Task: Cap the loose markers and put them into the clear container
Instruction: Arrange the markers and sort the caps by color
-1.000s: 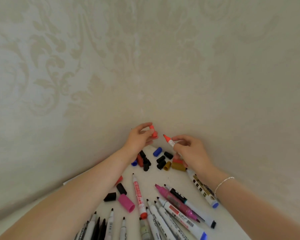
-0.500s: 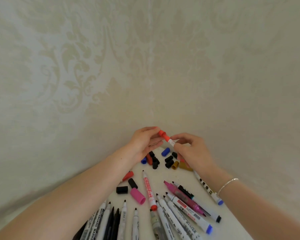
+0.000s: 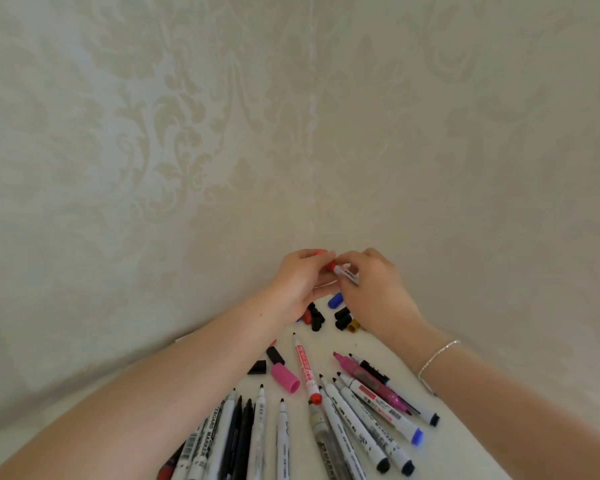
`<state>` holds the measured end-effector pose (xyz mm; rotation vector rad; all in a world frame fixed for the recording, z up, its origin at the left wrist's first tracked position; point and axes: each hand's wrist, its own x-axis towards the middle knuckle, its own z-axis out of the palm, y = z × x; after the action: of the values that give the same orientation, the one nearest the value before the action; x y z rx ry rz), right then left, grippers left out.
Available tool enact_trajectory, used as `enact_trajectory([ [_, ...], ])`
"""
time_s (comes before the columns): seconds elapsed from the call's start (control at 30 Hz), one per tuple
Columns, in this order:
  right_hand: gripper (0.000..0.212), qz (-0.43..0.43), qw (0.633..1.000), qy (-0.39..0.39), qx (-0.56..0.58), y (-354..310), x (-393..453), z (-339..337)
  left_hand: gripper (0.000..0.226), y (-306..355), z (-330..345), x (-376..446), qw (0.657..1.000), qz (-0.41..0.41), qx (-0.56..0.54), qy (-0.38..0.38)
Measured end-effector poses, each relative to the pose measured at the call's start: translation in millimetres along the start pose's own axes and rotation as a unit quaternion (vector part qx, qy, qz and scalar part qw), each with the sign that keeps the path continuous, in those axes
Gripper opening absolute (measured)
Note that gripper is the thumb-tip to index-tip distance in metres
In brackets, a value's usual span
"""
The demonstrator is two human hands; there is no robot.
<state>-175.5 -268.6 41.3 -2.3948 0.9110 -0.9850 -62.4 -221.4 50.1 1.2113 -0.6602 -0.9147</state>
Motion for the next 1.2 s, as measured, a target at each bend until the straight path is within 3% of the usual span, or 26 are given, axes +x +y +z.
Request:
enact_trajectory([
  [0.67, 0.008, 0.054, 0.994, 0.009, 0.091, -21.0, 0.3, 5.4, 0.024, -11.8, -4.2, -10.4, 0.994, 0.042, 0.041, 0.096],
  [0.87, 0.007, 0.097, 0.979, -0.069, 0.167, -16.4, 1.8, 25.5, 0.017, -11.9, -31.7, -9.7, 0.991, 0.003, 0.117, 0.057],
  [0.97, 0.017, 0.099, 0.968, -0.134, 0.186, -24.4, 11.4, 25.0, 0.025, -6.2, -53.7, -4.0, 0.989, 0.018, 0.112, 0.092],
  [1.03, 0.024, 0.103, 0.972, -0.155, 0.146, -25.1, 18.4, 26.0, 0.014, -3.3, -72.4, 1.7, 0.983, 0.026, 0.120, 0.133],
  [1.1, 0.026, 0.117, 0.972, -0.193, 0.071, -21.6, 19.7, 29.6, 0.012, -2.1, -92.2, 4.4, 0.972, 0.029, 0.182, 0.146],
  [1.13, 0.025, 0.126, 0.966, -0.225, 0.033, -19.3, 18.2, 32.9, 0.013, -1.9, -102.5, 4.9, 0.954, 0.036, 0.265, 0.133],
  [1.2, 0.023, 0.142, 0.945, -0.294, -0.020, -15.4, 12.7, 41.3, 0.019, -3.3, -117.3, 3.2, 0.881, 0.034, 0.465, 0.081],
])
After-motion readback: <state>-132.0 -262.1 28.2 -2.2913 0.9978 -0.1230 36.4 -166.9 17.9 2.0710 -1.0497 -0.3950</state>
